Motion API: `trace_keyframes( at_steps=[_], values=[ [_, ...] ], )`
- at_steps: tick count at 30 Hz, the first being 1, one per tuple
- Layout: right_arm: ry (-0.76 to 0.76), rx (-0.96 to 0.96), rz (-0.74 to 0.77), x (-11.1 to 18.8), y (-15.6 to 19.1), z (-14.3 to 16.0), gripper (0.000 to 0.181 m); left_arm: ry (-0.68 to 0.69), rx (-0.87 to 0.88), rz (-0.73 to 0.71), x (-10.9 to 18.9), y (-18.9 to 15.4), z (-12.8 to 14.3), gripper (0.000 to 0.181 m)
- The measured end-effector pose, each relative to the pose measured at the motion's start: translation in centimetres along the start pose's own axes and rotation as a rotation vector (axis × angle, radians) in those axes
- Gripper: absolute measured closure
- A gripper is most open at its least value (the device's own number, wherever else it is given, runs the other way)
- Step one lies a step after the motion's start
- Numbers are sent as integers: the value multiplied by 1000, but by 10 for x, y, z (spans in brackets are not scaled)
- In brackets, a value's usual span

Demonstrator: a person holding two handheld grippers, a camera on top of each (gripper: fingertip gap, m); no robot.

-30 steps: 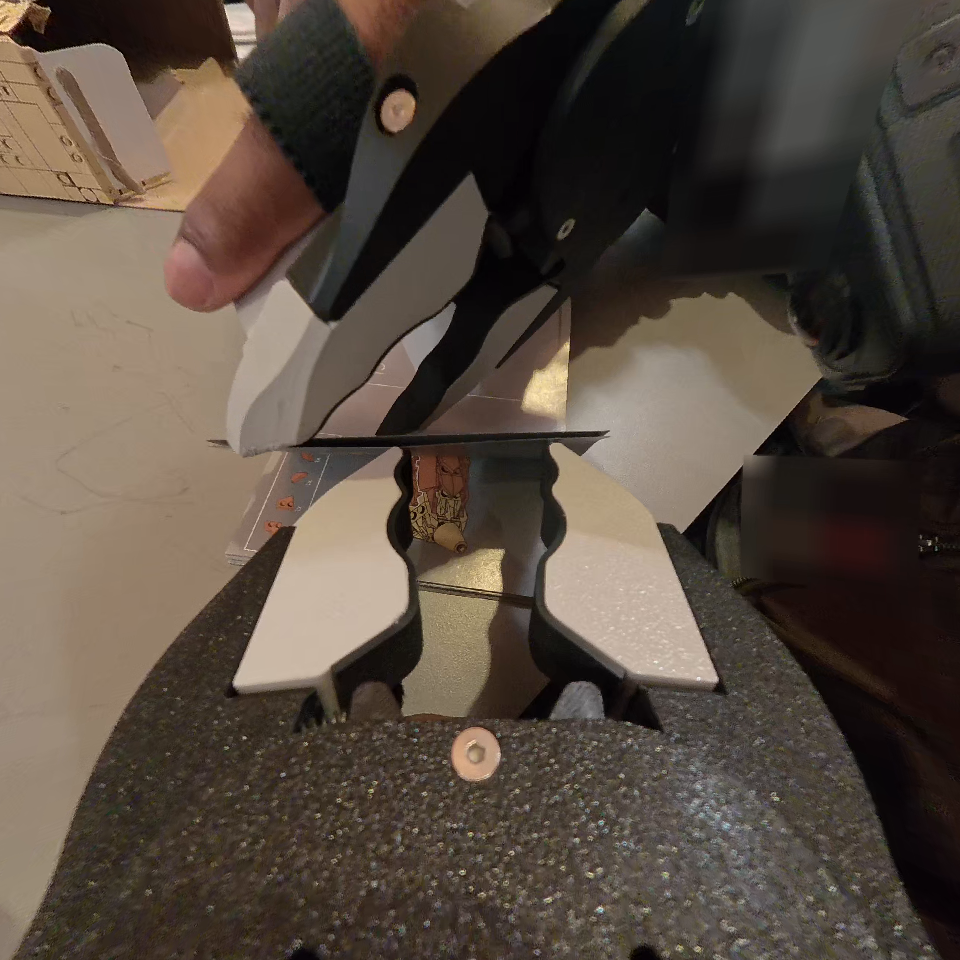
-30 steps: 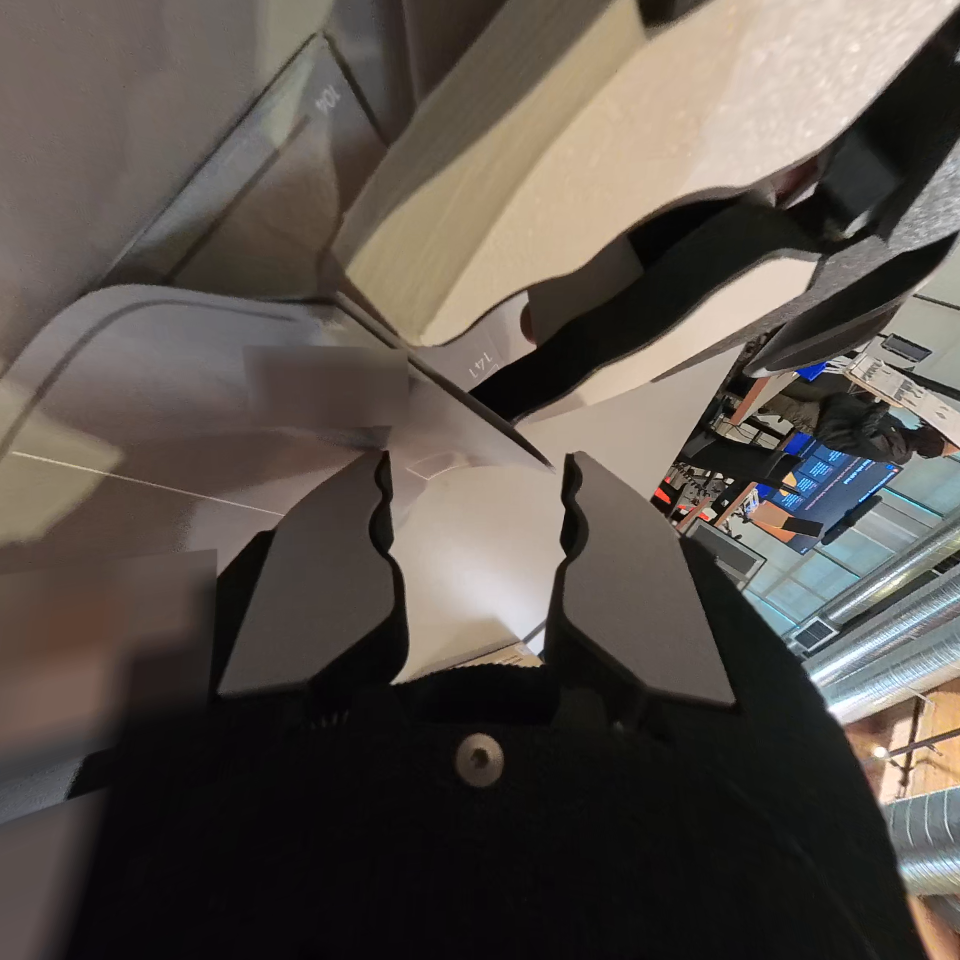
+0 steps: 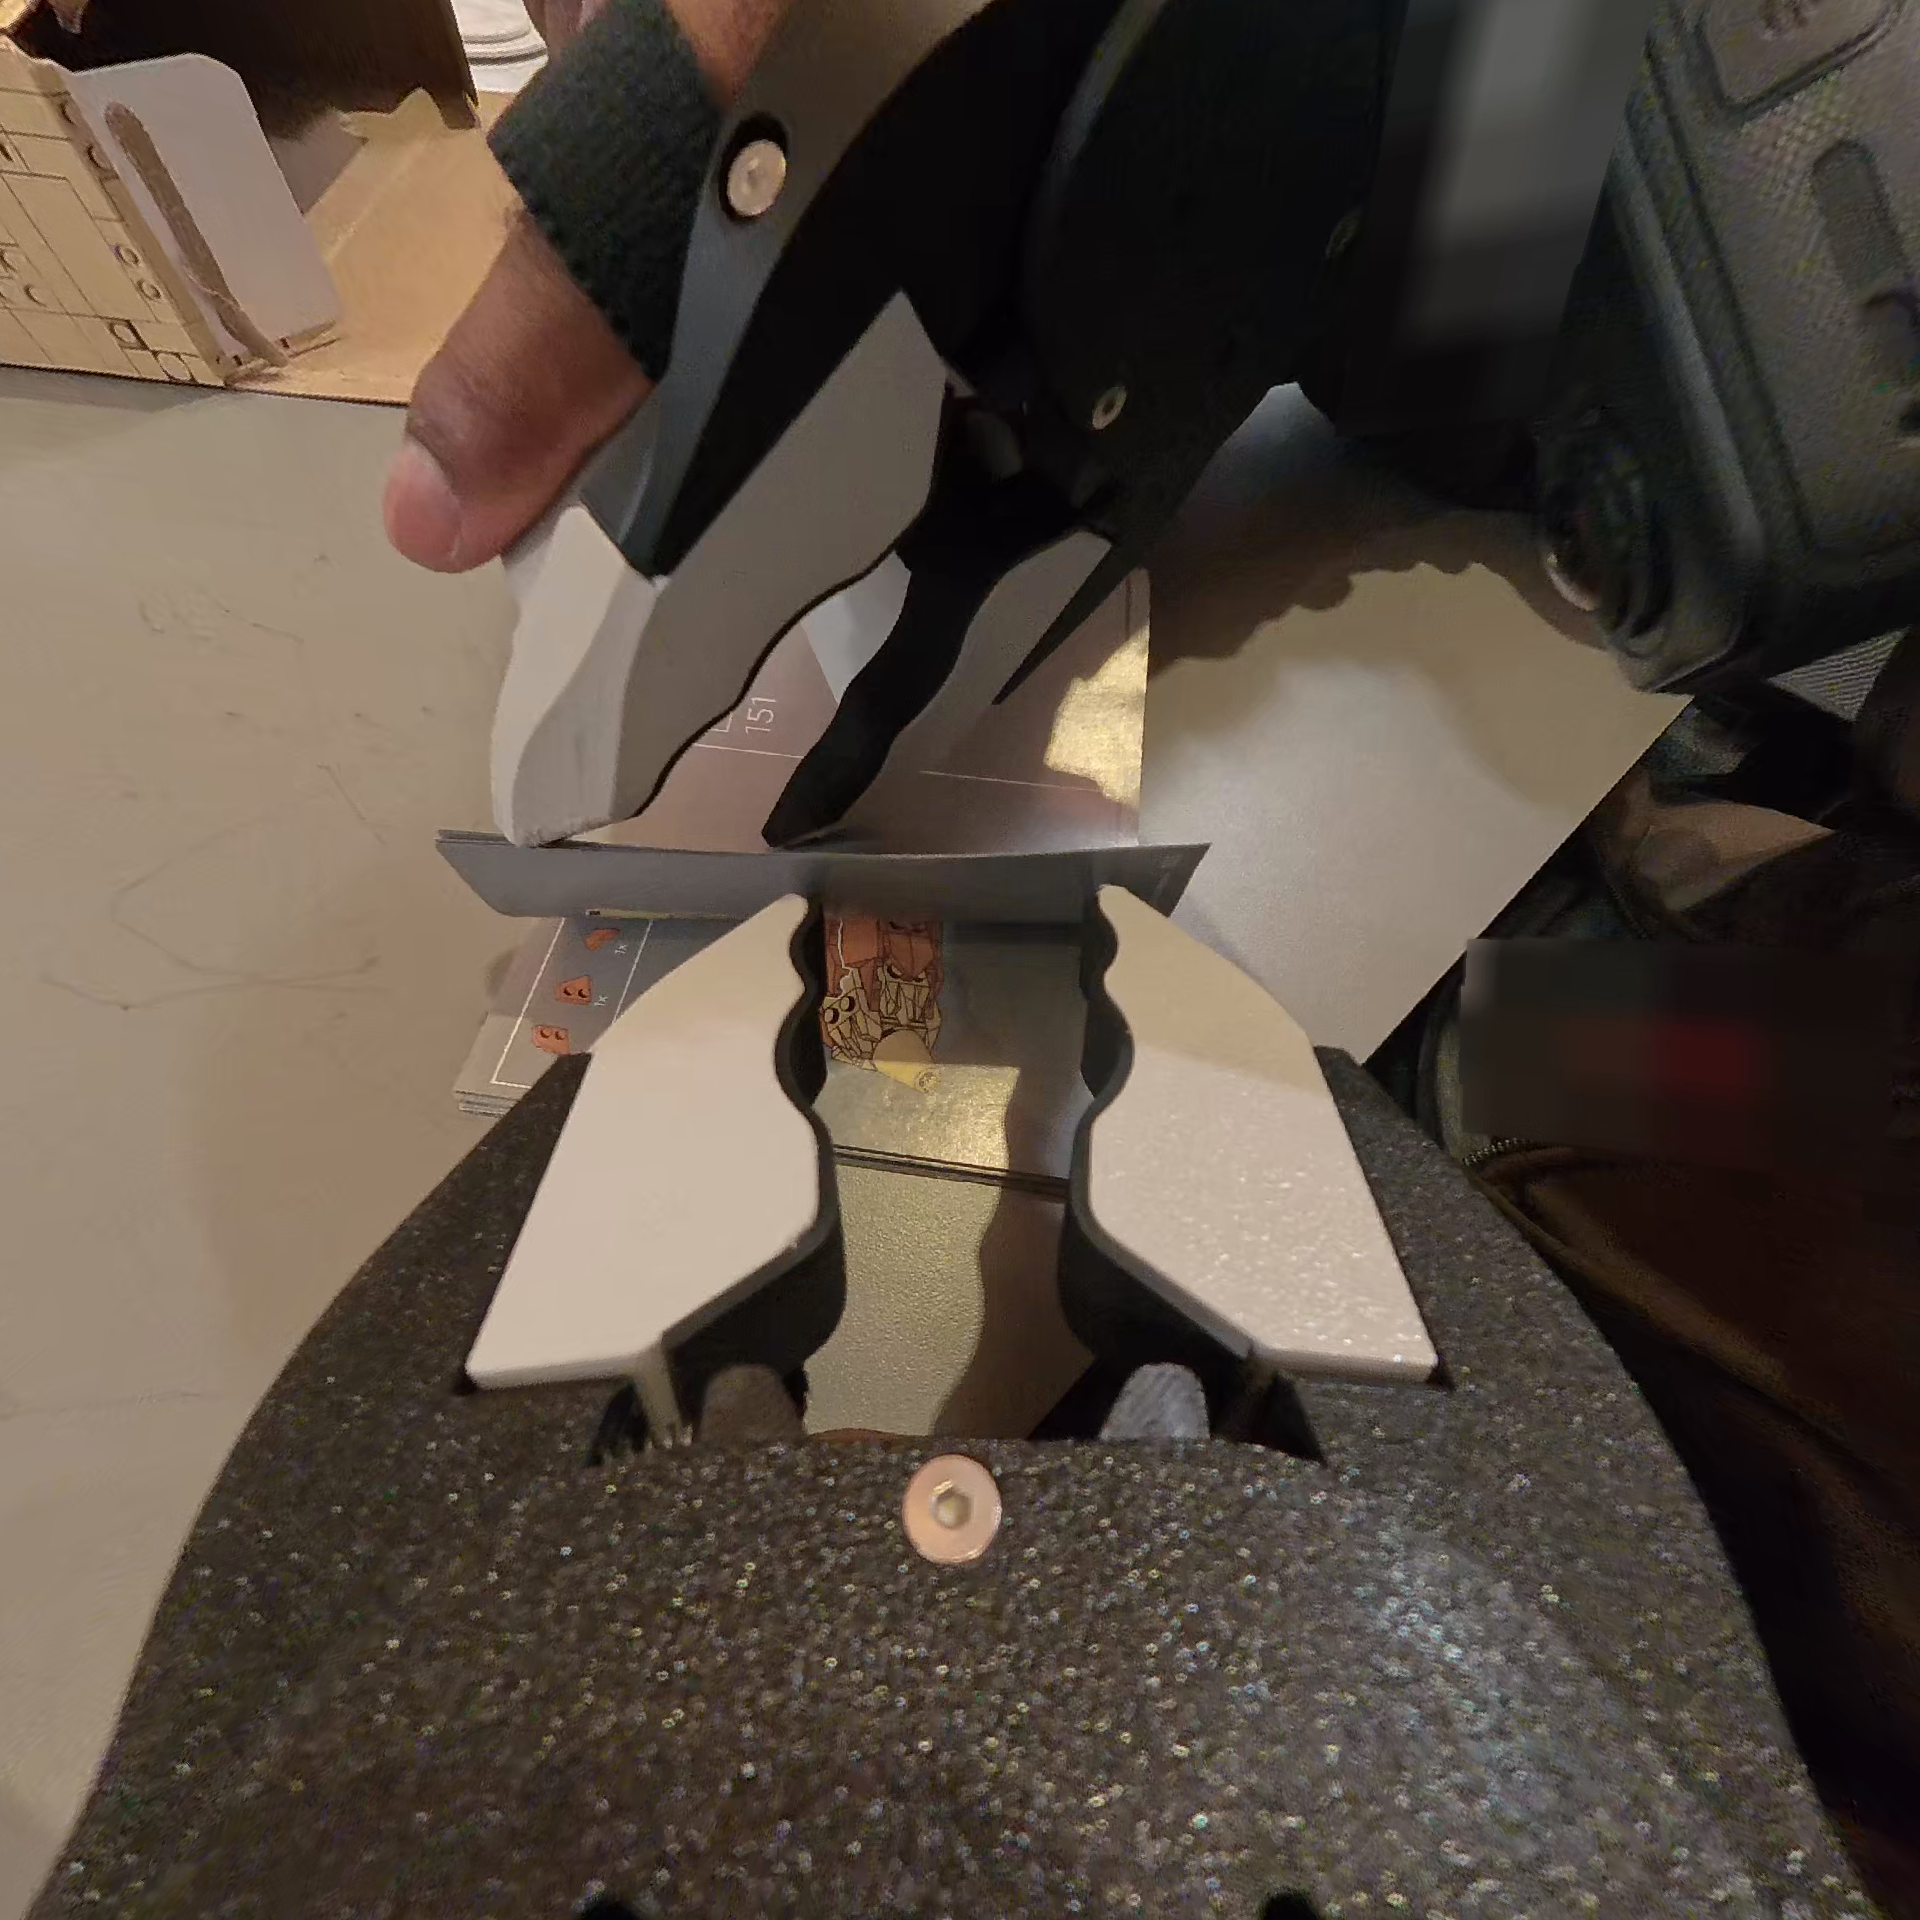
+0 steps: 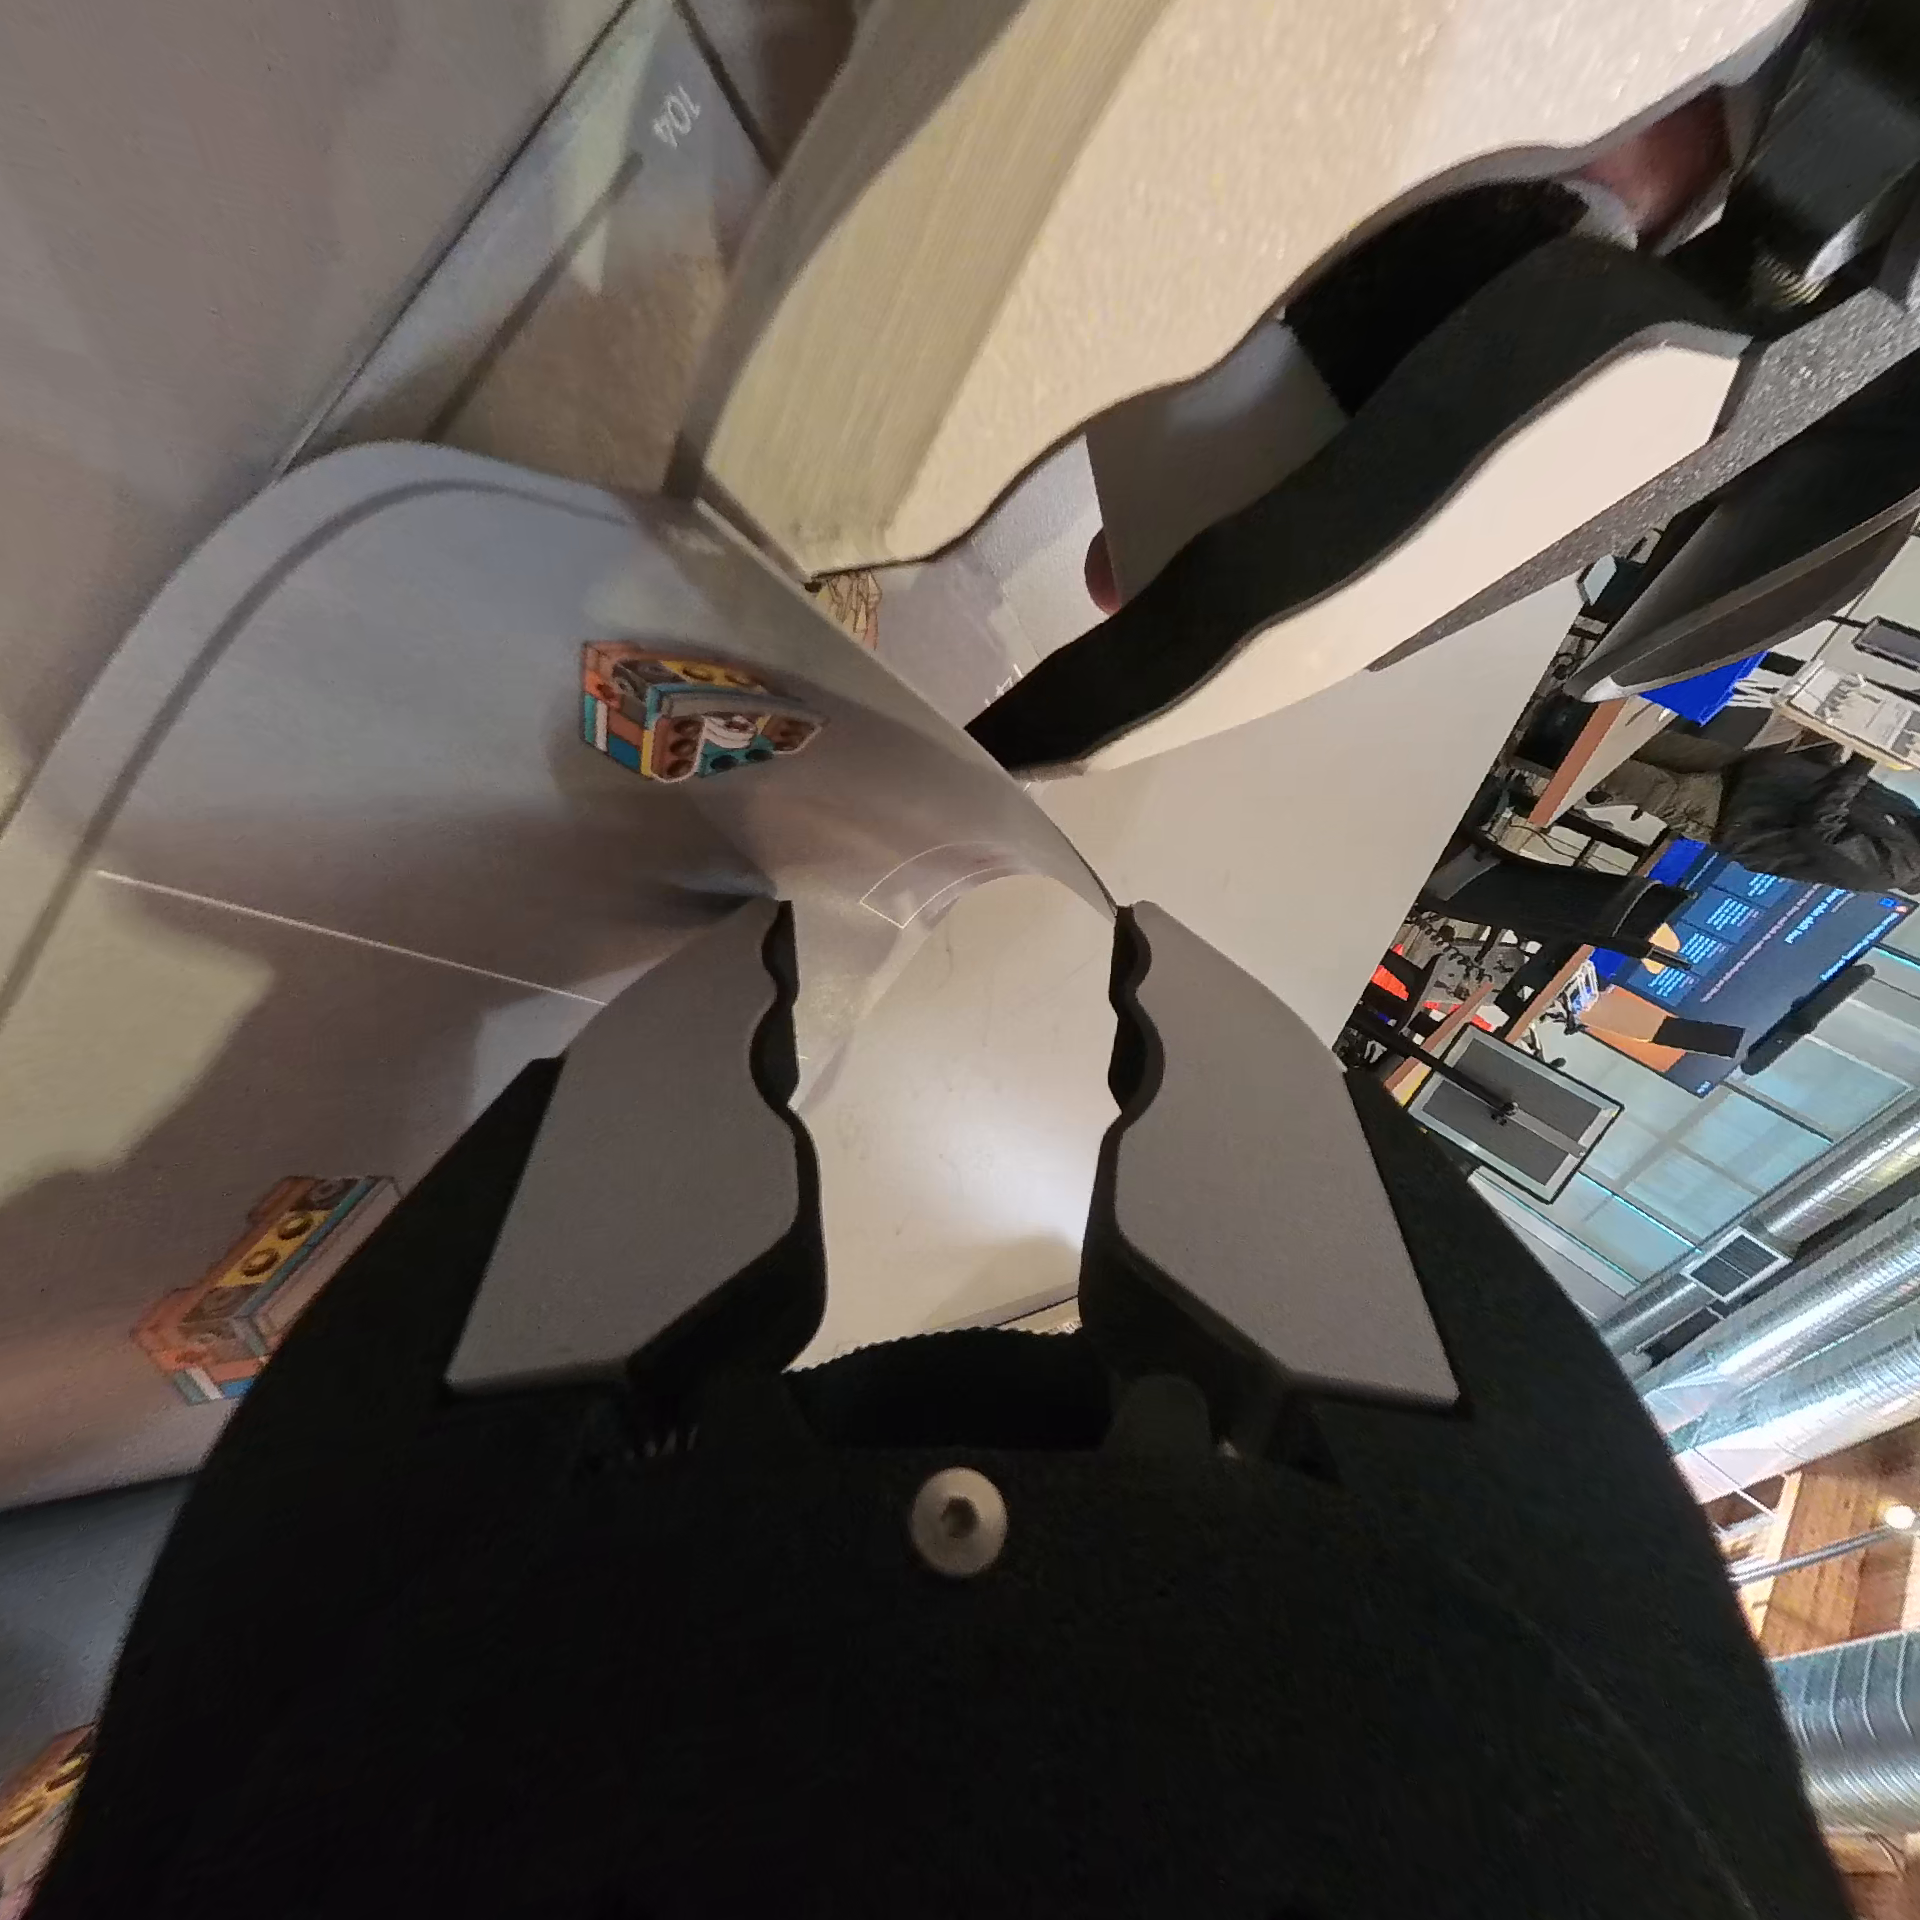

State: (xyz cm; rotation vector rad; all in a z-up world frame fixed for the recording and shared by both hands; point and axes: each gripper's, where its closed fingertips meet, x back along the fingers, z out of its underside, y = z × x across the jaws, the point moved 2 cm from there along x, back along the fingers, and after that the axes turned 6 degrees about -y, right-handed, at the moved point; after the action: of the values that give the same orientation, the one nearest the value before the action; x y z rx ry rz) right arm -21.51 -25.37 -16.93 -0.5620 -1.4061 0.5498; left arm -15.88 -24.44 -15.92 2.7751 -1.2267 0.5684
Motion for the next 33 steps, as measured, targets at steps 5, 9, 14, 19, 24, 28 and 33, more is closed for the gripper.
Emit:
trace_keyframes(
  at_steps=[5,9,14,19,24,28,33],
  values=[
    [-1,-2,0,0,0,0,122,0,1,1,0,0,0,134],
    [-1,-6,0,1,0,0,122,0,1,1,0,0,0,134],
    [-1,-7,2,1,-1,1,122,0,0,1,0,0,0,134],
    [-1,-9,4,1,-1,1,121,0,1,2,1,-1,0,134],
    [1,-9,8,1,-1,2,121,0,2,3,1,-1,0,134],
    [-3,-12,13,2,-2,1,120,1,3,3,2,-1,0,134],
    [-6,-13,16,2,-3,2,120,1,4,4,2,-1,1,134]
  ],
)
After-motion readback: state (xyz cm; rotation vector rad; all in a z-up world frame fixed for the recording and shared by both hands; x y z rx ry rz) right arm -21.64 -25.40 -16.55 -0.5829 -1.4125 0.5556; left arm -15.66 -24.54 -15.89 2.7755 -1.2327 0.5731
